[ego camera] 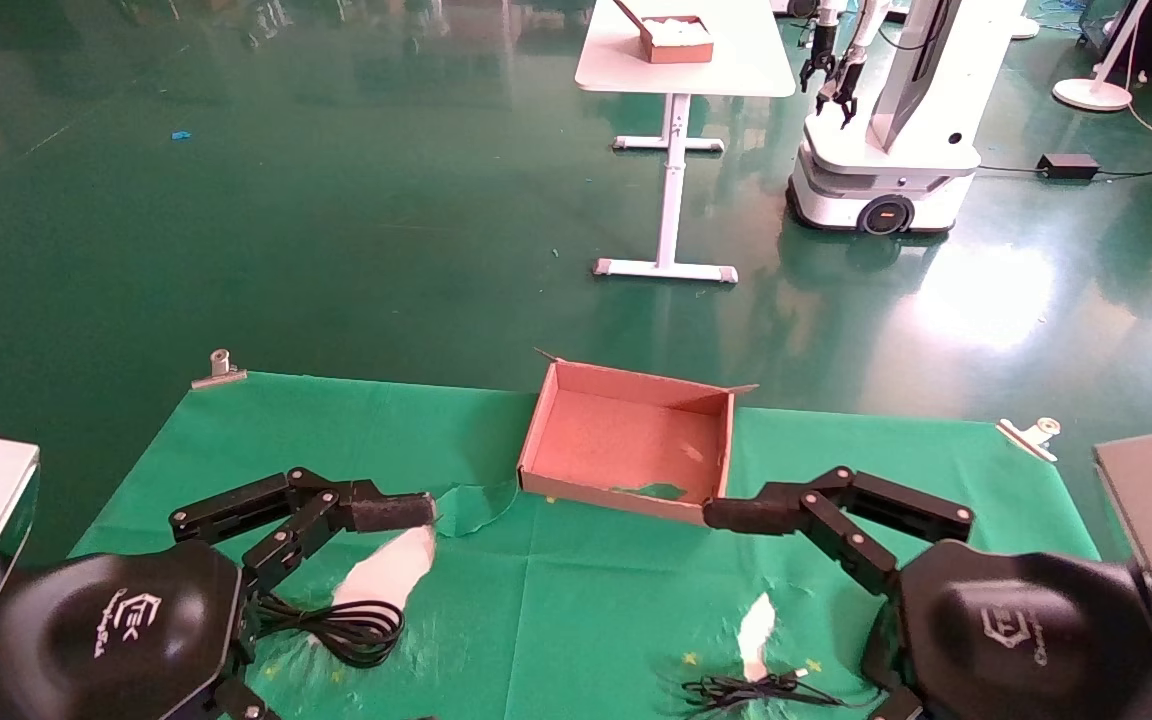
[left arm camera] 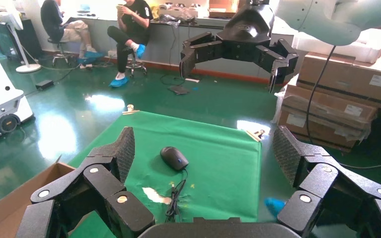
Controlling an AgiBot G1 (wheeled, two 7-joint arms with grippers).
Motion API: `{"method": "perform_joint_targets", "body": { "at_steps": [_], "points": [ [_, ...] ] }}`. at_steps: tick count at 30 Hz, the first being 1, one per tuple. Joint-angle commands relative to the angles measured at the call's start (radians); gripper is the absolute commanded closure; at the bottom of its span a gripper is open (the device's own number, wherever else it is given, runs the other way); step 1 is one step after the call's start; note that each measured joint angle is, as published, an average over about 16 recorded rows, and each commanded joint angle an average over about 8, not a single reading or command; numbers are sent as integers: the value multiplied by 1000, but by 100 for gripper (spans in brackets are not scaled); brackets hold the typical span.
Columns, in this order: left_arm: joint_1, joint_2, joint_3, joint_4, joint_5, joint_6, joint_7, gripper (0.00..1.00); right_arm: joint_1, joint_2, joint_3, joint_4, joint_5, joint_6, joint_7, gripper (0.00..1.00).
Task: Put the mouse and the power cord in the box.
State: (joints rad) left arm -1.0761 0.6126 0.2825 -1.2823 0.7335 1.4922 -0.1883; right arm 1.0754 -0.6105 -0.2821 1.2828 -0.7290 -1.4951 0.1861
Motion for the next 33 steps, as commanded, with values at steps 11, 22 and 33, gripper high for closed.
{"method": "perform_joint_targets", "body": {
  "at_steps": [11,22,33],
  "points": [
    [0,0,0,0,0,0,0,0,0,0,0,0,1,0,0,0],
    [-19,-20,79,-34,226,-21,6,0,-5,15,-39,0,-130,24,-27,0],
    [-244,98,313,-50,945,-117,-50,0,72,29,-136,51,-423,72,19,0]
  ]
}}
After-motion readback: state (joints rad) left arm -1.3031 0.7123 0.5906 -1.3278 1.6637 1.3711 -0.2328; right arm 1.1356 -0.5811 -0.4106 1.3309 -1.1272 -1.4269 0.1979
